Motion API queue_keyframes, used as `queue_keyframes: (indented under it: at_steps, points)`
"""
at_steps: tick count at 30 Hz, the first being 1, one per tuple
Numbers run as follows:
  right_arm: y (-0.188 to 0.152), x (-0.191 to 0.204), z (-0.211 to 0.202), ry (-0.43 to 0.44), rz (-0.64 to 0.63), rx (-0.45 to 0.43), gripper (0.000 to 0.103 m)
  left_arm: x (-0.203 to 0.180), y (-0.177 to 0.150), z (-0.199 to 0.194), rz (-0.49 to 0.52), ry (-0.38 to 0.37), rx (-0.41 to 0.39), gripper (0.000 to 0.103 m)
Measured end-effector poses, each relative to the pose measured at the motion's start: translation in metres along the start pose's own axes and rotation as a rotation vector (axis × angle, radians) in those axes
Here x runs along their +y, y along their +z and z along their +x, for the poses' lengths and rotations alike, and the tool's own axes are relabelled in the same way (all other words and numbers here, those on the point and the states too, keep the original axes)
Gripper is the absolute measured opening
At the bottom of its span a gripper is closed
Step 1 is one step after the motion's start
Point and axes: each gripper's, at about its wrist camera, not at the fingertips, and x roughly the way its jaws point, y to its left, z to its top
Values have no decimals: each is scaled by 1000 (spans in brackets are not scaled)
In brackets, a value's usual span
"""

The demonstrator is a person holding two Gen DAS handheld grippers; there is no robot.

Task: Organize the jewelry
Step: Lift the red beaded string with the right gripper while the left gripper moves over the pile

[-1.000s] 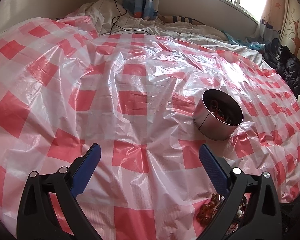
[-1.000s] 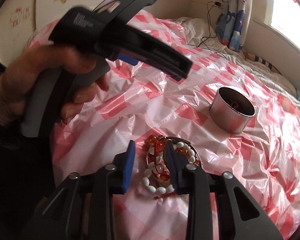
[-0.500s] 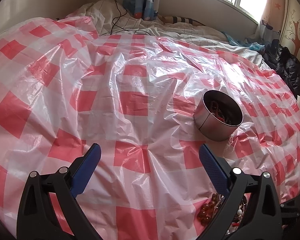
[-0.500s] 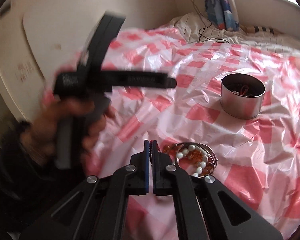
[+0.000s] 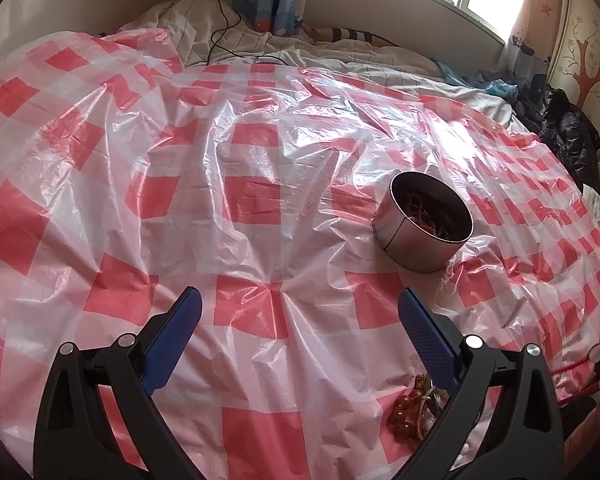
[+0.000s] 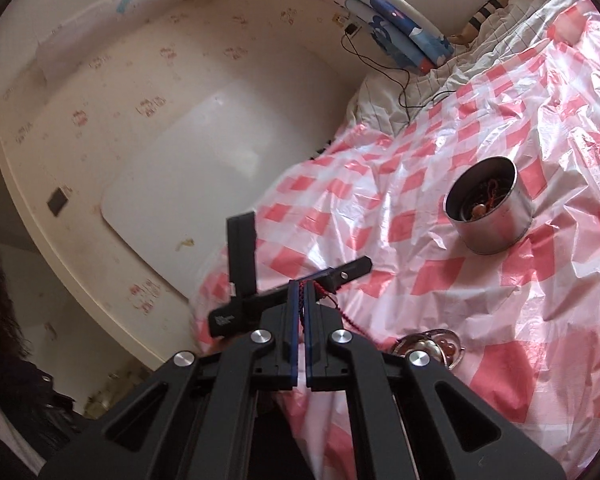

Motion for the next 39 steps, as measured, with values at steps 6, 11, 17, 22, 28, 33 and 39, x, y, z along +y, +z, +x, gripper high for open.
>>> queue_keyframes:
  at_steps: [6,11,17,22,28,33,39]
  points:
    - [5,-6,-7,-14,33,-29,3,-10,-4,3,13,-165,47,94]
    - [7,-9,-14,-19,41,-48,3,-33,-14,9,83,-253,94,94]
    - [9,-15,-24,-15,62,-82,3,-65,-31,8,244,-287,107,94]
    - [10,-15,-26,-14,64,-85,3,-74,-45,13,305,-317,151,73]
    - [9,-15,-27,-9,64,-83,3,-78,-59,15,365,-332,194,29]
    - [8,-14,-25,-10,62,-76,3,-73,-56,10,355,-340,184,15]
    - [8,-14,-24,-8,62,-75,3,-74,-56,-2,384,-349,167,8]
